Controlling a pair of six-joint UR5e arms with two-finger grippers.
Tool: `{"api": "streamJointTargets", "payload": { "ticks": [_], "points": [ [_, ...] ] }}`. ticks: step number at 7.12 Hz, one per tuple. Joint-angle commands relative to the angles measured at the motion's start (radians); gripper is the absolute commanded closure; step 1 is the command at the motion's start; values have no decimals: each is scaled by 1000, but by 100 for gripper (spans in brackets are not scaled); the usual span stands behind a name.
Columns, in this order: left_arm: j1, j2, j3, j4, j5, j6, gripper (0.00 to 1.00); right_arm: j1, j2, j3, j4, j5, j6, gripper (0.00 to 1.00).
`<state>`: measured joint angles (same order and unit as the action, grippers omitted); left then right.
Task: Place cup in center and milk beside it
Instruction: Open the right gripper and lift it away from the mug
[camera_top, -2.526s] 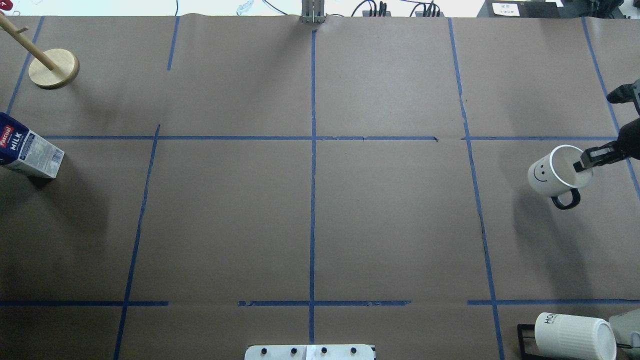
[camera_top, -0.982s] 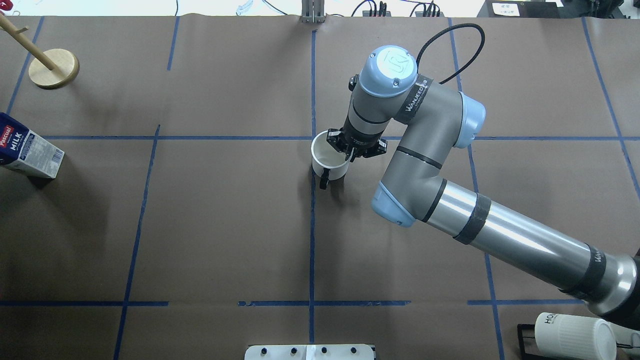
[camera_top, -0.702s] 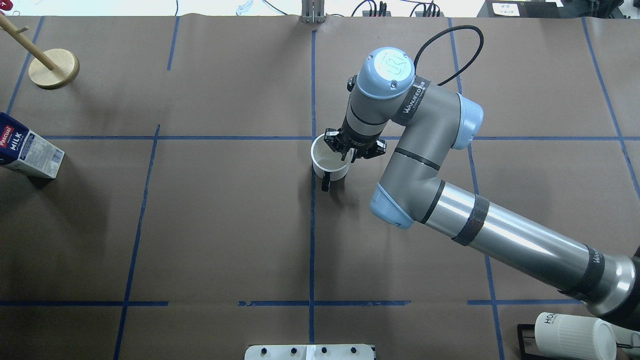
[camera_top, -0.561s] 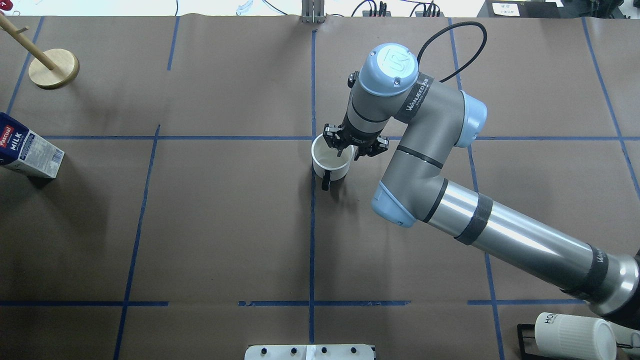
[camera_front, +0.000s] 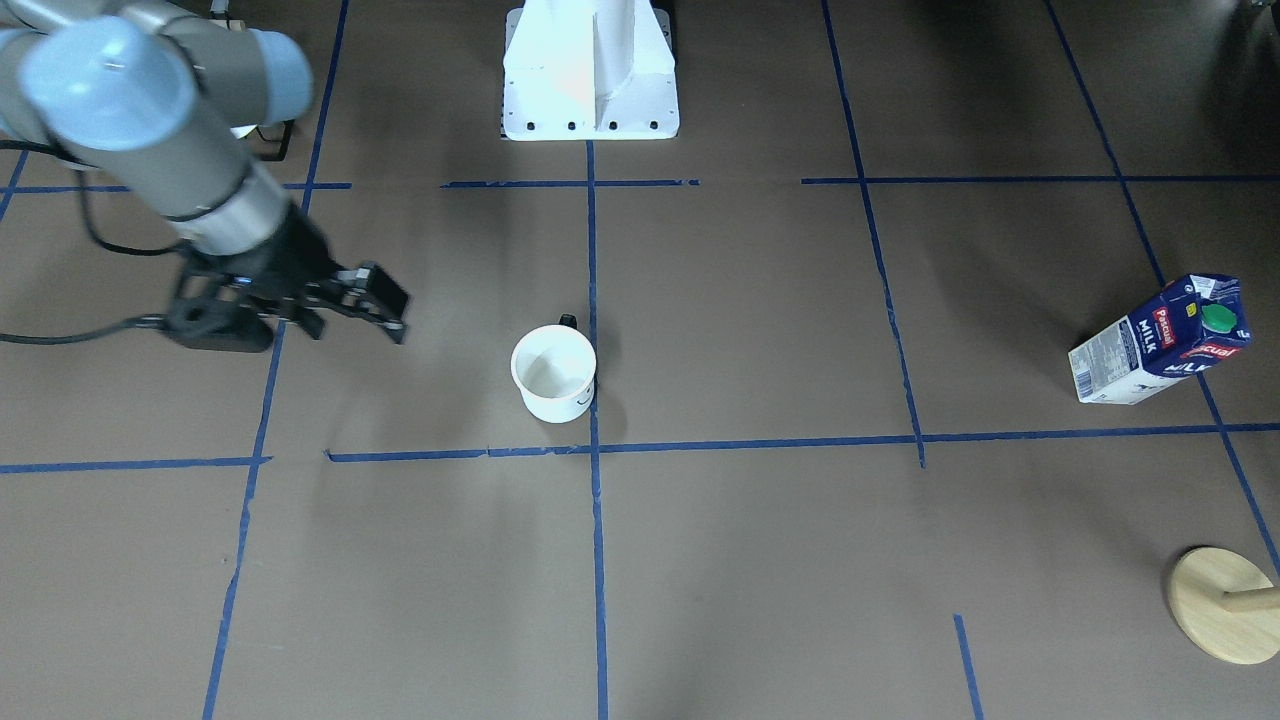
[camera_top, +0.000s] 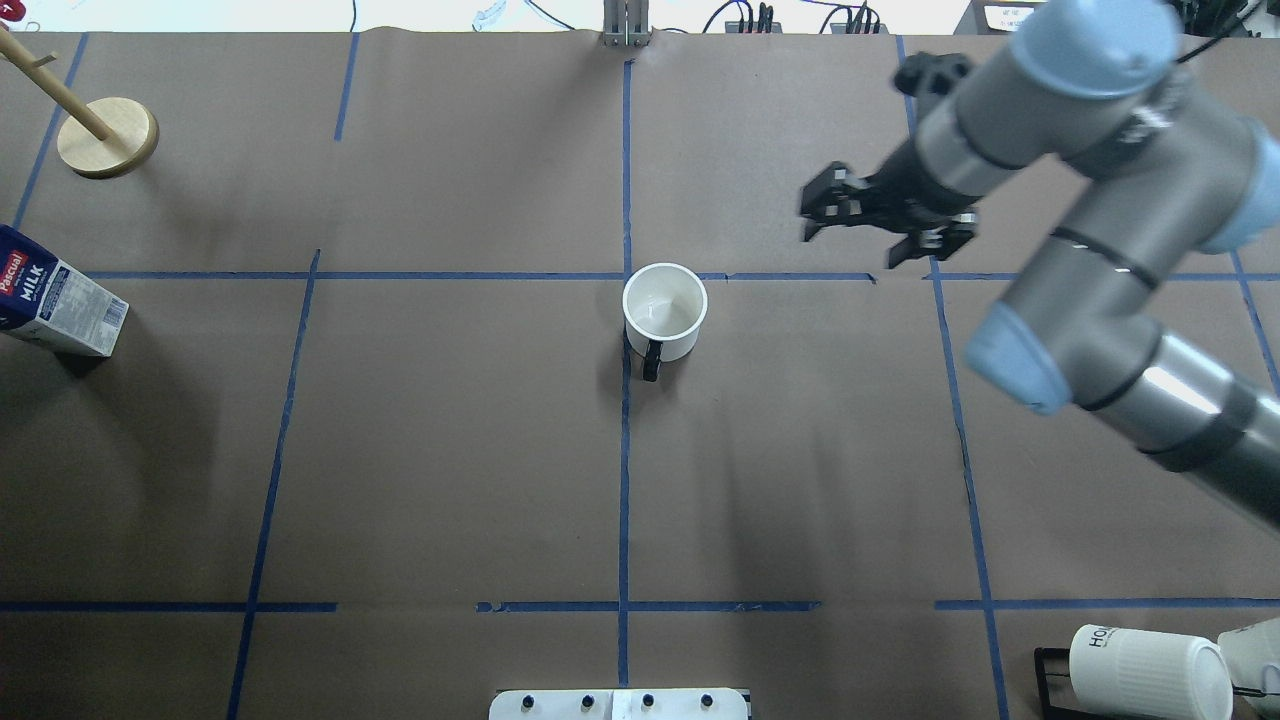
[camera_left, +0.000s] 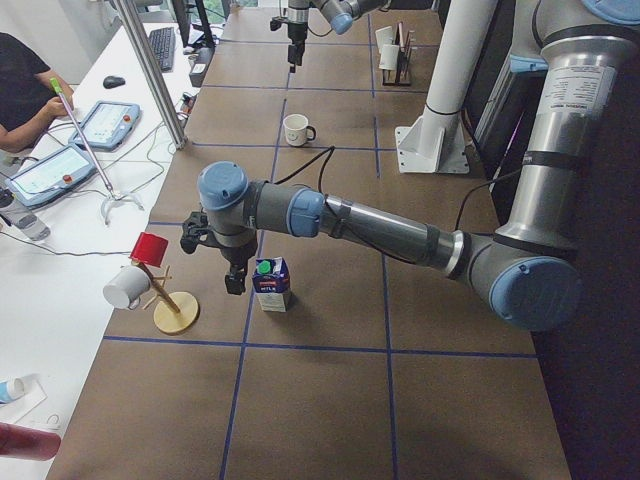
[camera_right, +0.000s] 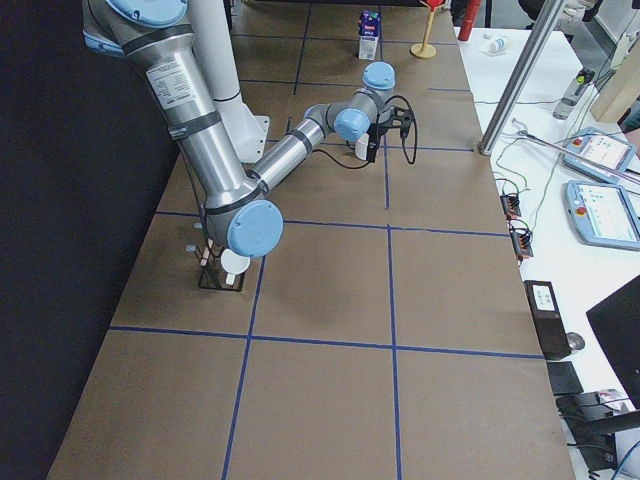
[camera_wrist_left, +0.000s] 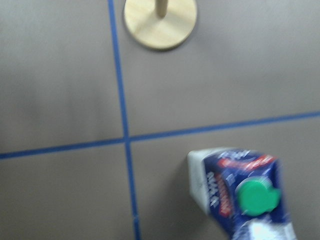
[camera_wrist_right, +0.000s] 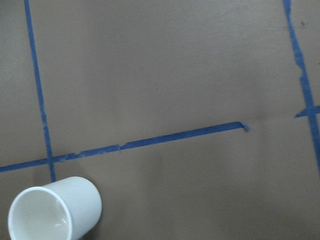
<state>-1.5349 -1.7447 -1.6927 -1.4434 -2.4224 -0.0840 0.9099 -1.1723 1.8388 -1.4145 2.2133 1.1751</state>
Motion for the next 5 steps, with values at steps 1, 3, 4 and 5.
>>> {"api": "streamJointTargets", "payload": {
  "ticks": [1, 3, 4, 5],
  "points": [
    [103, -15, 4, -8, 5, -85, 0, 44, -95, 34, 5, 20, -129, 0],
    [134, -10, 48, -15, 8, -79, 0, 41, -98, 31, 6, 8, -129, 0],
    [159, -9, 83, -53, 11, -82, 0, 41, -98, 33, 6, 8, -129, 0],
    [176, -3, 91, -63, 17, -86, 0, 40, -99, 31, 6, 6, -129, 0]
  ]
}}
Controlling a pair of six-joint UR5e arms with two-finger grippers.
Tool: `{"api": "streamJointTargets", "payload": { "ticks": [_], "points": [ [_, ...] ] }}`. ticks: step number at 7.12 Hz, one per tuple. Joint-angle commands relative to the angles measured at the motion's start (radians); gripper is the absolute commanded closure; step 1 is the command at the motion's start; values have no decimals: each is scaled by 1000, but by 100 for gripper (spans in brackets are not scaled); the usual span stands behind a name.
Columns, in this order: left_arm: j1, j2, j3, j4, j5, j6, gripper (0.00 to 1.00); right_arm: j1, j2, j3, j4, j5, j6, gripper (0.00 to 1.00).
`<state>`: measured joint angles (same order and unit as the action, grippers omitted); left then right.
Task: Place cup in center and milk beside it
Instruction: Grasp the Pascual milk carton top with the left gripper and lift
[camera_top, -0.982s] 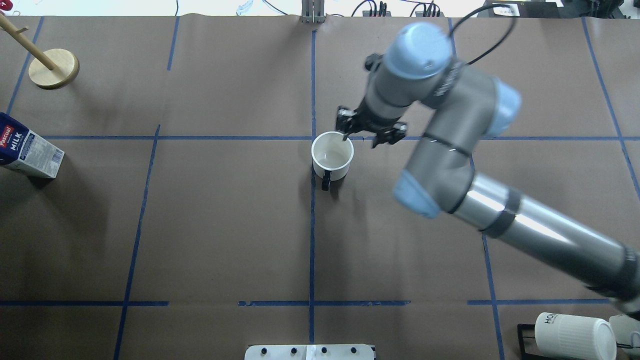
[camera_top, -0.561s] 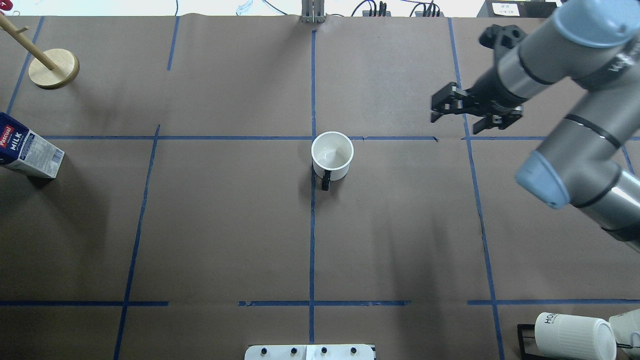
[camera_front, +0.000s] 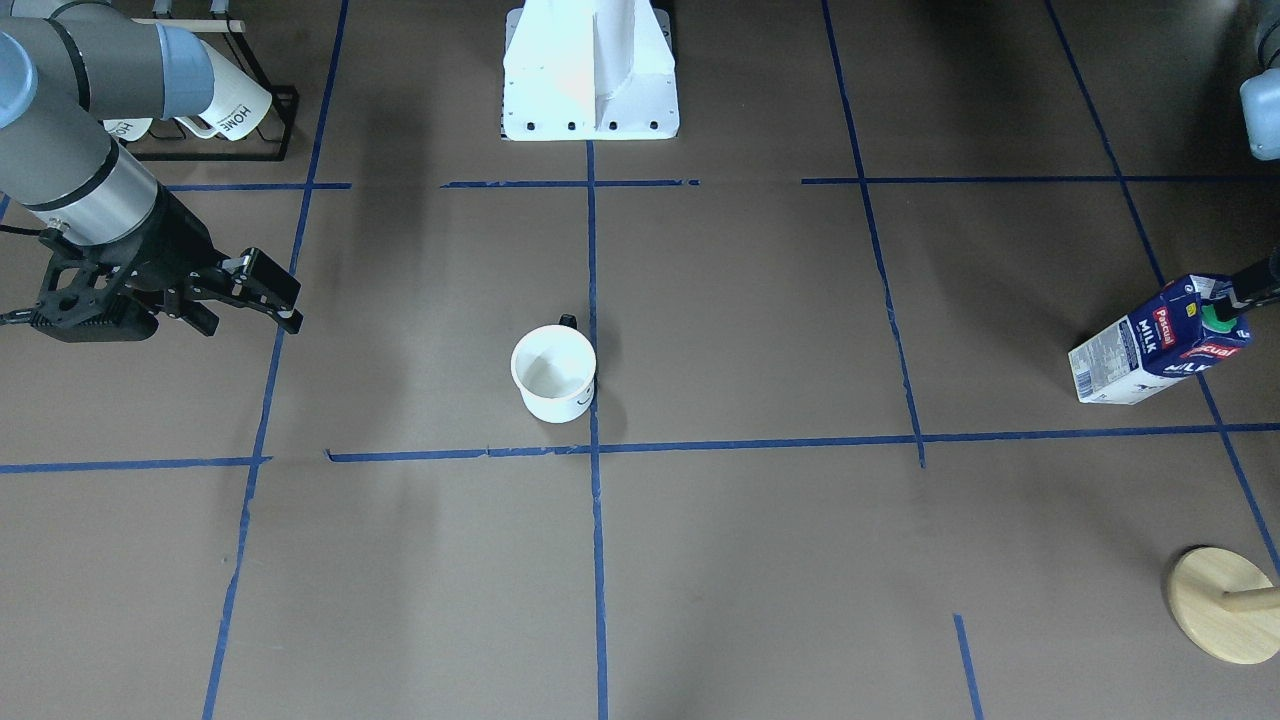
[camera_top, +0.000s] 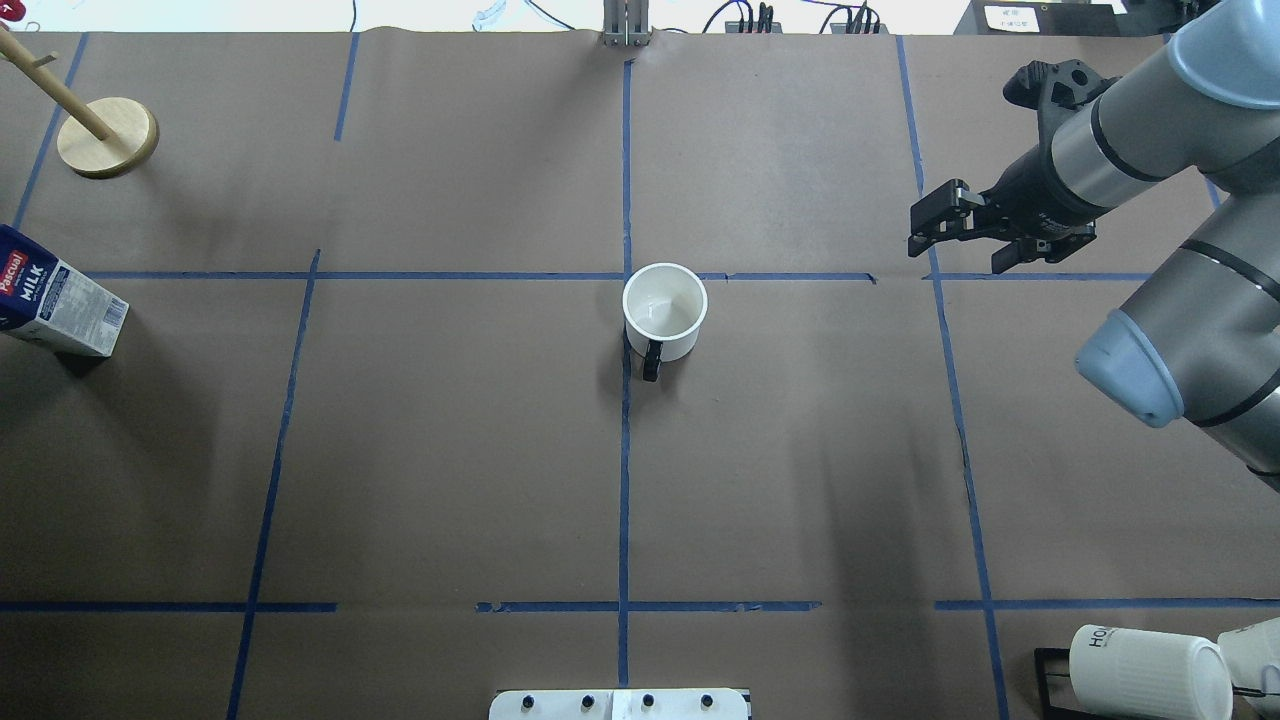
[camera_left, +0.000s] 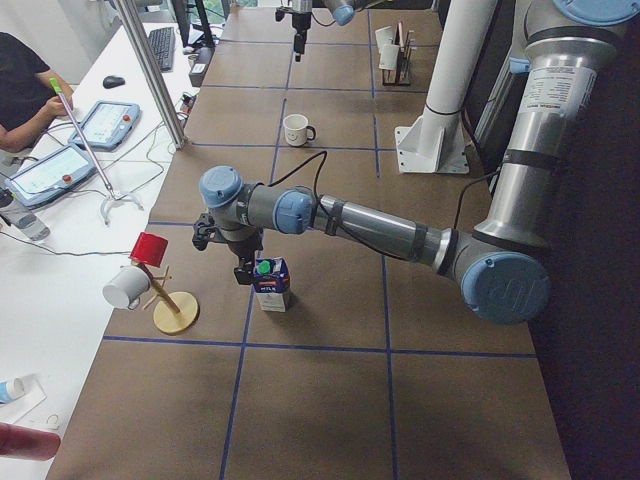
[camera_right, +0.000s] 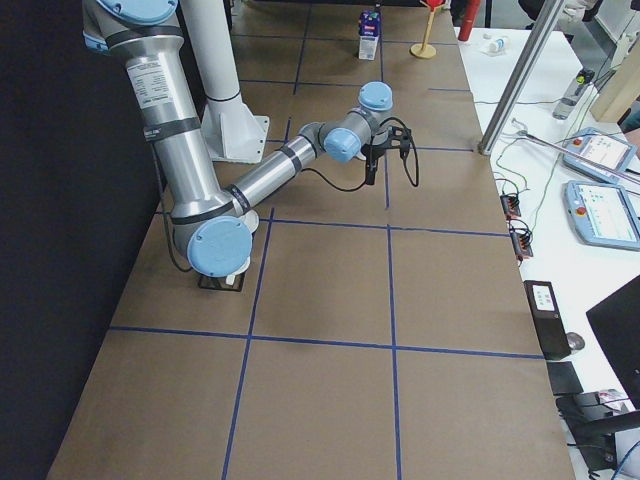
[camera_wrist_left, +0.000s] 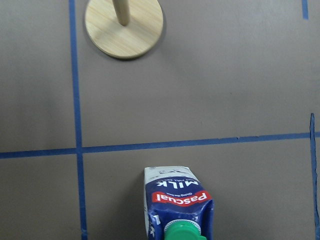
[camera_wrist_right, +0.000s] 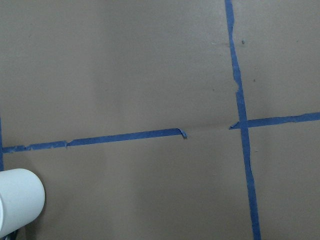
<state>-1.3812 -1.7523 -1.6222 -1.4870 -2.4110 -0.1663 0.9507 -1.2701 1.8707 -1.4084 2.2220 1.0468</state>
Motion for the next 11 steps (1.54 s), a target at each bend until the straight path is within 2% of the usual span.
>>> {"api": "streamJointTargets", "payload": {
  "ticks": [1, 6, 7, 8, 9, 10, 11],
  "points": [
    [27, 11, 21, -21, 6, -5, 0, -1, -2, -1, 0, -2, -1, 0],
    [71, 19, 22, -21, 6, -2, 0, -3, -2, -7, 0, -1, 2, 0],
    [74, 19, 24, -21, 6, -2, 14, -3, -2, -7, 2, -1, 2, 0],
    [74, 19, 24, -21, 6, -4, 45, -3, -2, -7, 2, -1, 2, 0],
    [74, 19, 19, -21, 10, -2, 81, -4, 0, -7, 2, -1, 6, 0],
    [77, -22, 10, -3, 15, -13, 95, -4, 0, -7, 2, -1, 4, 0],
    [79, -121, 18, 114, 16, -21, 100, -4, 0, -7, 2, -1, 6, 0]
  ]
}}
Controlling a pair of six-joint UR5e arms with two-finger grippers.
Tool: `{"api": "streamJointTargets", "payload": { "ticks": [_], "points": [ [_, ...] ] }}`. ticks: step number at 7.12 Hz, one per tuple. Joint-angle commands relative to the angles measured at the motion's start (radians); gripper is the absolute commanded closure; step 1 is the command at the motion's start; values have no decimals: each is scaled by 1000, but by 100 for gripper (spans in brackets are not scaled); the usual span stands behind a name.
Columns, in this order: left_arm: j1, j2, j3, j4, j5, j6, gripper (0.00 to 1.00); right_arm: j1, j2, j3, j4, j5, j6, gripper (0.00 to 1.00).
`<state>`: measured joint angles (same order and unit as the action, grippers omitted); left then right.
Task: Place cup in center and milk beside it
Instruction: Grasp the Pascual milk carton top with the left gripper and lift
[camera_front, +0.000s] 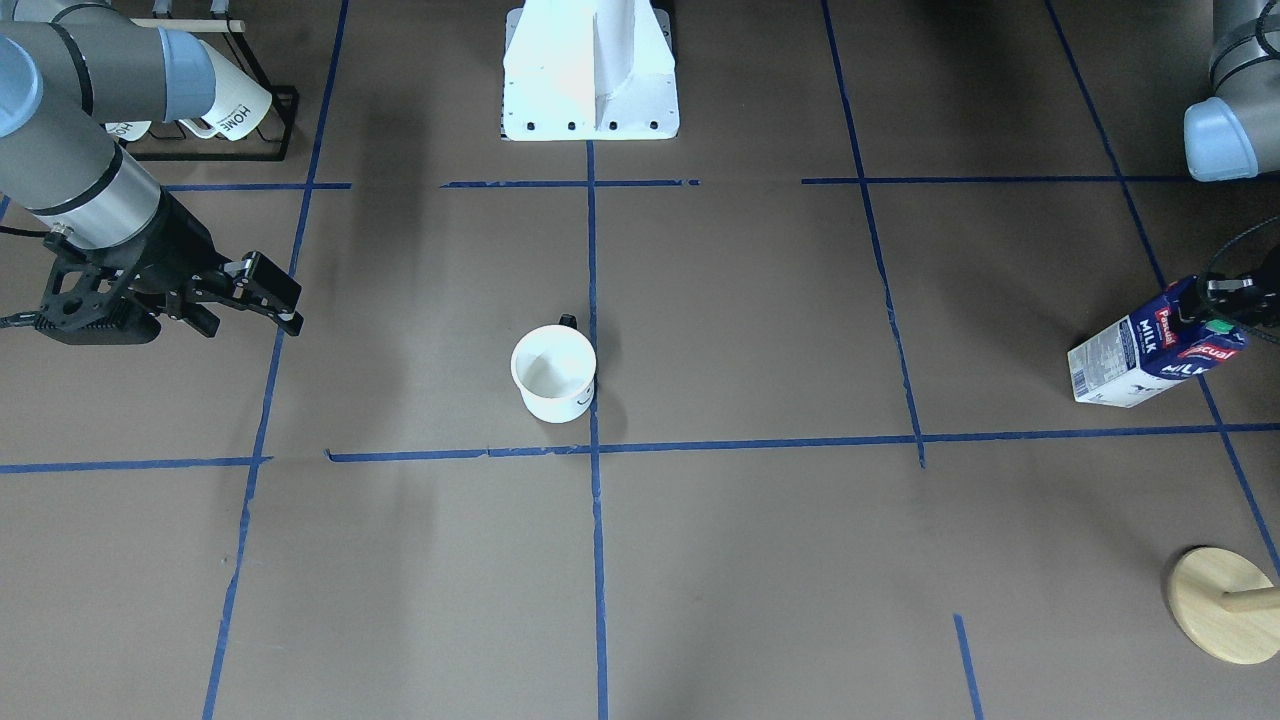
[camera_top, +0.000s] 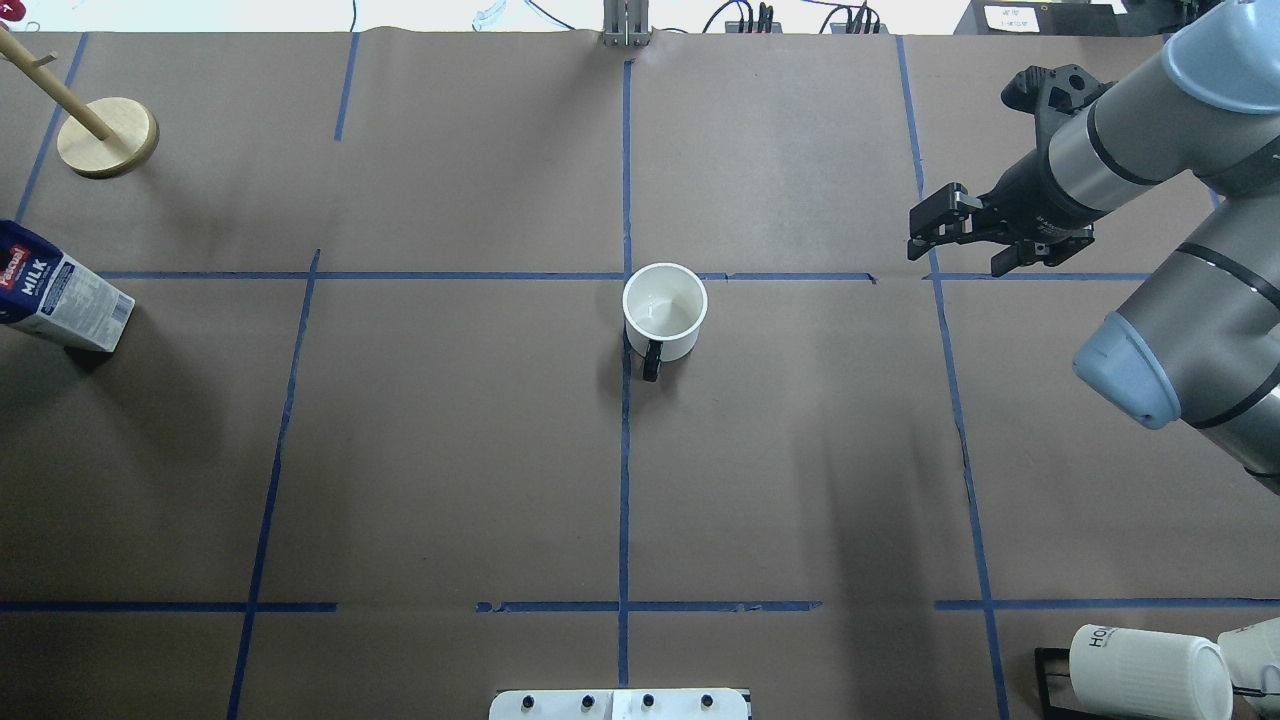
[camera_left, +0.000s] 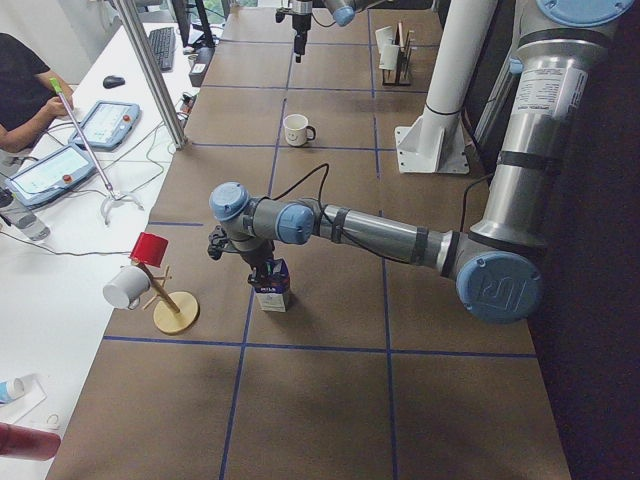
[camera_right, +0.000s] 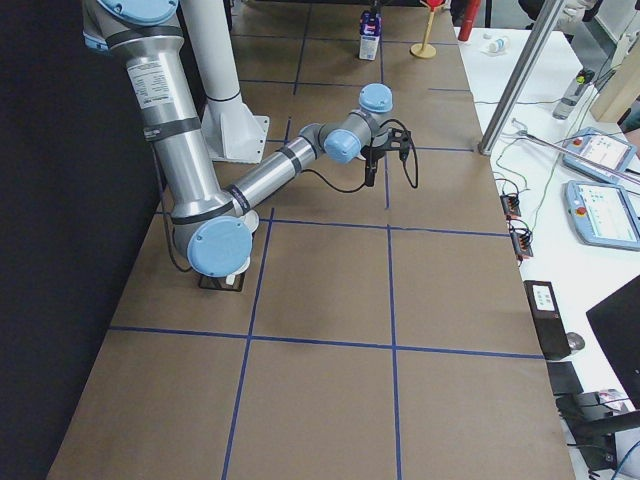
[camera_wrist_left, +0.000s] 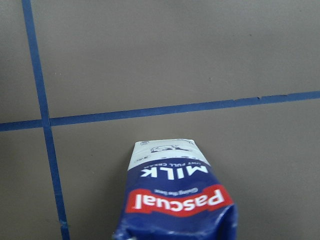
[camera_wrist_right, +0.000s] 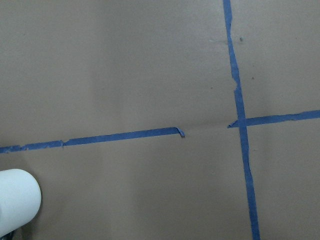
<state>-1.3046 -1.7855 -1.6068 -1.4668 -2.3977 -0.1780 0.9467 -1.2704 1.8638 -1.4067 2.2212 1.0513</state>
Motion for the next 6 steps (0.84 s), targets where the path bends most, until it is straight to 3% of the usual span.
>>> {"api": "streamJointTargets", "payload": {
  "ticks": [1, 2, 3, 4, 6],
  "points": [
    [2, -201, -40, 250, 3, -12, 100, 0, 0, 3, 0, 0, 3, 0],
    [25, -295, -123, 373, 38, -15, 100, 0, 3, 5, 0, 0, 6, 0],
    [106, -313, -215, 382, 43, -30, 100, 0, 3, 5, 0, 0, 6, 0],
    [187, -389, -220, 373, 45, -293, 100, 0, 2, 8, 0, 0, 6, 0],
    [447, -516, -184, 248, 188, -682, 100, 1, 0, 9, 0, 0, 6, 0]
  ]
}}
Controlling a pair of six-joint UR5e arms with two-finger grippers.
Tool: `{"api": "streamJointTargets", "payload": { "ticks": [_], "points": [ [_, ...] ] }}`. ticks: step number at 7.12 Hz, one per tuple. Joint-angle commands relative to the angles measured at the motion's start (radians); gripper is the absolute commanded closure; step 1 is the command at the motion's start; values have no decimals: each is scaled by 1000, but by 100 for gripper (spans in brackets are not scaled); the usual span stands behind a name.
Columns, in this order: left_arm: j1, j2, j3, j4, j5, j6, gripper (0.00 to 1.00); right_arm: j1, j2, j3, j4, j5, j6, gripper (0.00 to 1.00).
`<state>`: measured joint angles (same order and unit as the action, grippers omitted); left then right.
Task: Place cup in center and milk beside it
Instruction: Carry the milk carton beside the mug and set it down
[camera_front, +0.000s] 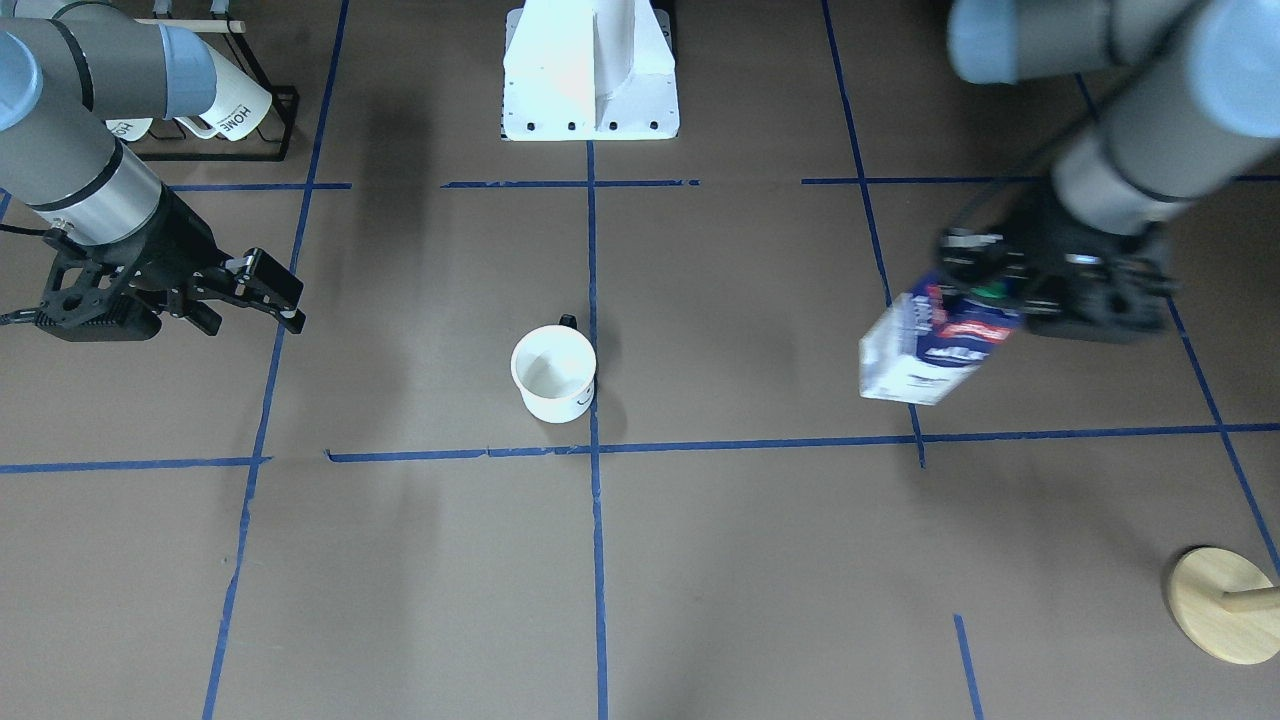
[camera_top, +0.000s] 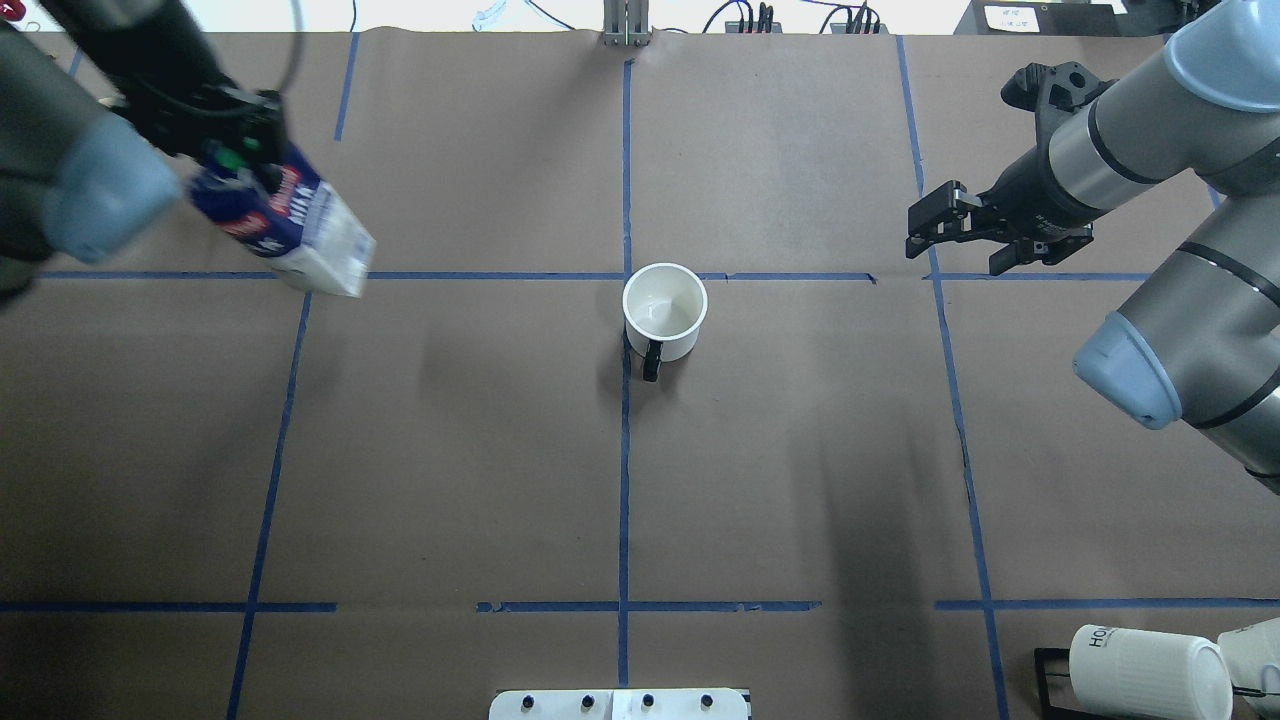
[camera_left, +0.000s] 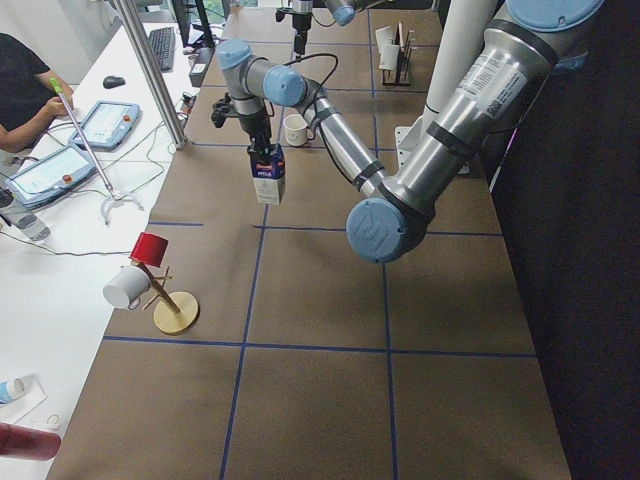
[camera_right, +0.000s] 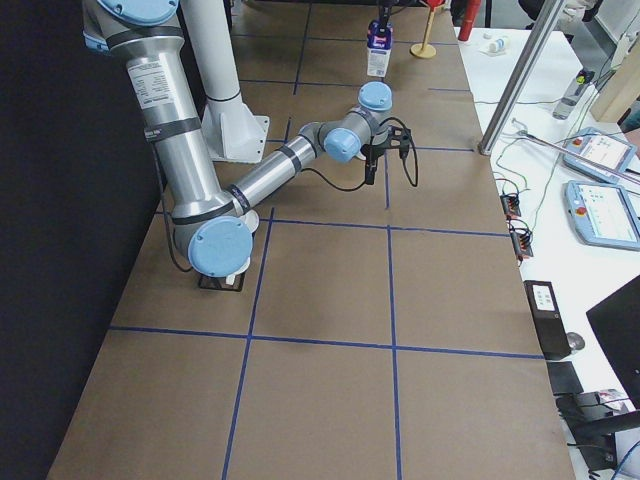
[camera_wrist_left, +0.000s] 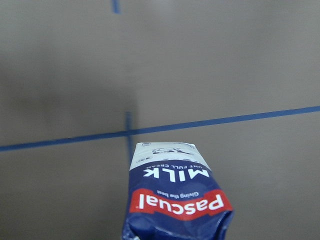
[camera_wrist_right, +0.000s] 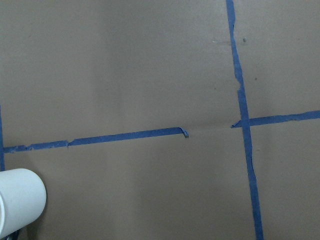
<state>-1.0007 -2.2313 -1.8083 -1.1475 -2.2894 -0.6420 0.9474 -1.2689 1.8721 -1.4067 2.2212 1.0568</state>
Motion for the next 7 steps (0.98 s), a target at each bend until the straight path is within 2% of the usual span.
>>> {"api": "streamJointTargets", "payload": {
  "ticks": [1, 2, 3, 5, 7],
  "points": [
    [218, -144, 103, -134, 137, -322, 100, 1, -3, 2, 0, -2, 0, 0],
    [273, -244, 210, -152, 189, -373, 100, 1, -3, 4, 0, -2, 0, 0],
    [283, -287, 280, -184, 200, -399, 100, 1, -3, 2, 0, -2, 0, 0],
    [328, -283, 310, -238, 202, -491, 98, -1, -1, 1, 0, -3, 3, 0],
    [332, -284, 310, -253, 202, -498, 98, -1, 0, -2, 0, -8, 2, 0]
  ]
}}
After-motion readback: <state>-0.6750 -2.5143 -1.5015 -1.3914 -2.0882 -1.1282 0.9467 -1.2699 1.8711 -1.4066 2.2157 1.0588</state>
